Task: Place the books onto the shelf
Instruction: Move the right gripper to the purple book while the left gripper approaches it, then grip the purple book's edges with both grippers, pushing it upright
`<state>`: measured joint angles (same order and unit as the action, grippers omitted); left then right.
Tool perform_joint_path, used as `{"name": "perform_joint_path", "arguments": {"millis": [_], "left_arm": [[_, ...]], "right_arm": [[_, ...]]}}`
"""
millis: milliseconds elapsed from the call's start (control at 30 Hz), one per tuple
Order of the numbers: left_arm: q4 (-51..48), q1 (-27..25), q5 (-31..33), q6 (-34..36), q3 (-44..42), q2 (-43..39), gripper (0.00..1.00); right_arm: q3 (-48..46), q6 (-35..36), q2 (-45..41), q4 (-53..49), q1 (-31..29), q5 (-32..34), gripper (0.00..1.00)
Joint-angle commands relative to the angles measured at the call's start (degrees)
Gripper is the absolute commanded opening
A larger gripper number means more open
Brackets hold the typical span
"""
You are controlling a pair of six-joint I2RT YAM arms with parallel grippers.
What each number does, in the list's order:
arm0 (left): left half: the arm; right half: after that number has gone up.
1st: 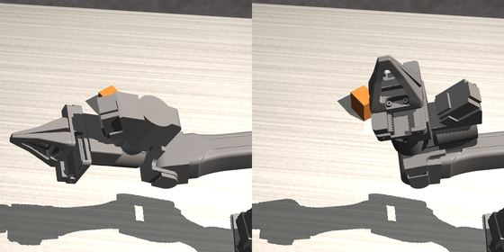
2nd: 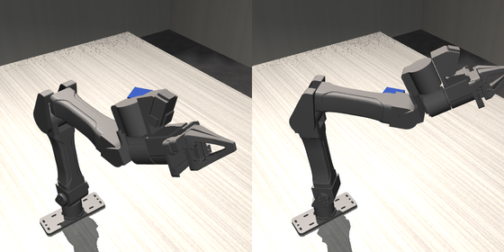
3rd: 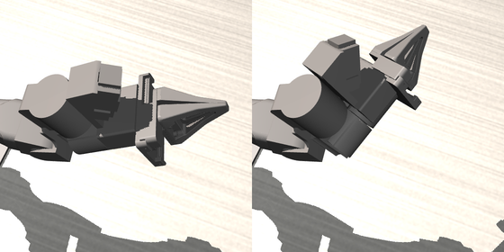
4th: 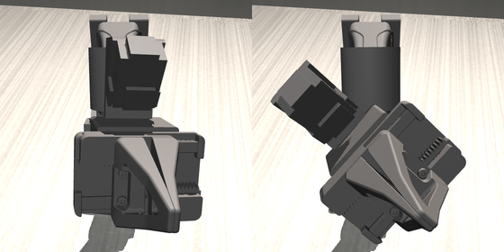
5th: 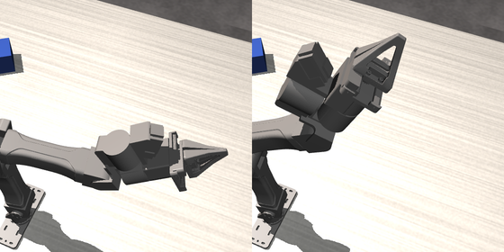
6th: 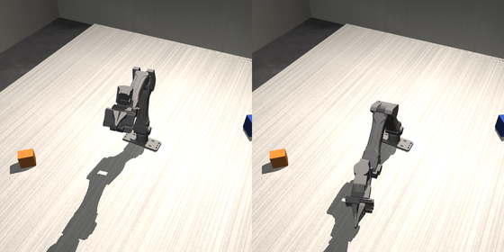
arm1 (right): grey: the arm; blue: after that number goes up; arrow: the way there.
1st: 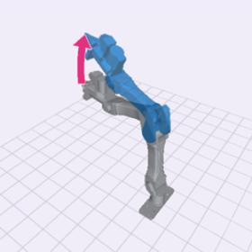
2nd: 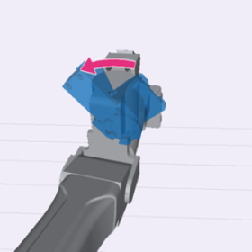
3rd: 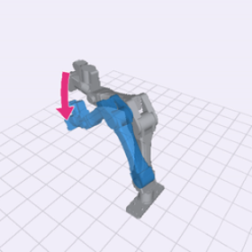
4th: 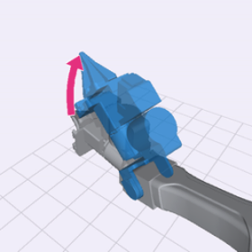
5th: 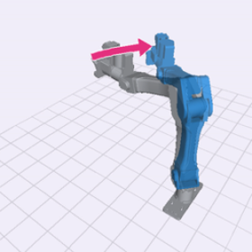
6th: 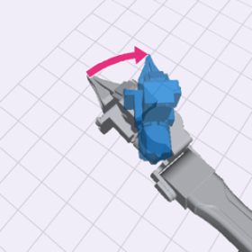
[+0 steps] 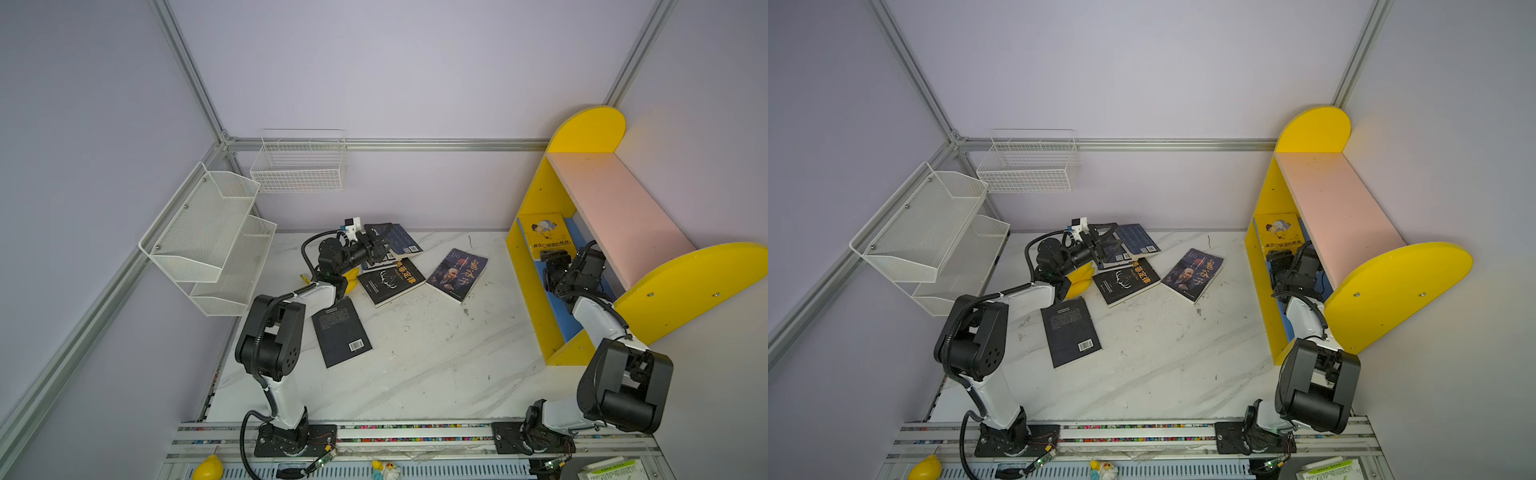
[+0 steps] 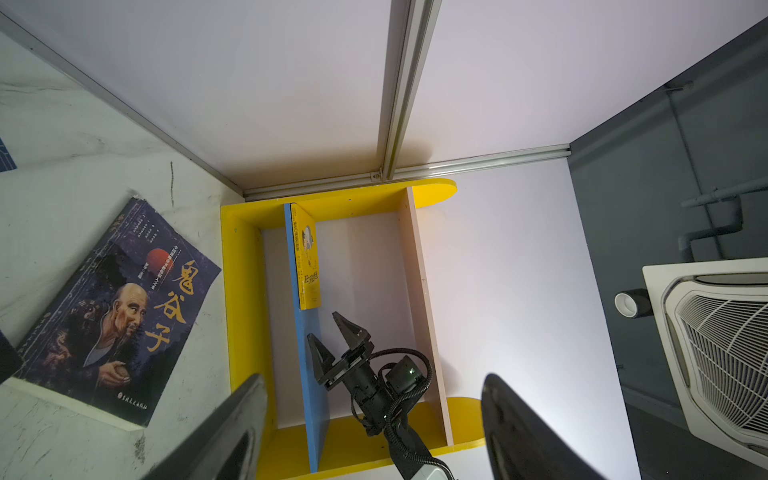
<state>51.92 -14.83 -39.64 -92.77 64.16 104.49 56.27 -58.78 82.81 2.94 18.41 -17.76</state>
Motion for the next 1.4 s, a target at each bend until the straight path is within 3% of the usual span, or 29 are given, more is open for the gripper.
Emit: {"name": "perform_joint_path", "arguments": {"millis": [0,133,267,400,500,733,967,1133,1367], "left_arm": [[-3.29,-0.29,-2.75,3.93,0.65,-2.45,0.80],[-20.13,-0.28,-3.18,17.01,1.01,-6.07,0.81],[-41.12,-0.61,-0.73,35.06,4.67,-9.02,0.83],[-55.53,-2.52,4.03,50.43,10.91,-7.71,0.88],[-59.41,-5.08,5.58,55.61,14.23,-5.11,0.88],[-63.25,-12.26,12.63,60.07,21.47,2.76,0.90],[-65.55,-14.87,17.81,62.02,28.49,9.83,0.91],[-66.82,-15.82,20.04,62.36,31.59,12.84,0.91],[-67.13,-16.19,23.72,62.54,36.56,17.94,0.92]], "right_arm": [[2.60,4.96,-2.21,-6.71,-1.25,0.93,0.69],[2.16,10.90,-3.84,-8.13,-9.14,3.48,0.67],[1.71,14.00,-2.79,-9.39,-19.22,9.26,0.67],[-2.04,10.77,1.46,-3.25,-26.44,12.27,0.68],[-1.65,9.64,8.37,1.99,-30.17,12.15,0.69],[11.74,8.47,23.30,-11.11,-31.69,30.39,0.69],[19.27,16.04,32.67,-6.50,-30.30,25.91,0.68],[23.71,24.19,40.08,-8.88,-29.81,20.98,0.55],[20.71,39.09,40.35,-7.54,-30.96,13.82,0.49]]}}
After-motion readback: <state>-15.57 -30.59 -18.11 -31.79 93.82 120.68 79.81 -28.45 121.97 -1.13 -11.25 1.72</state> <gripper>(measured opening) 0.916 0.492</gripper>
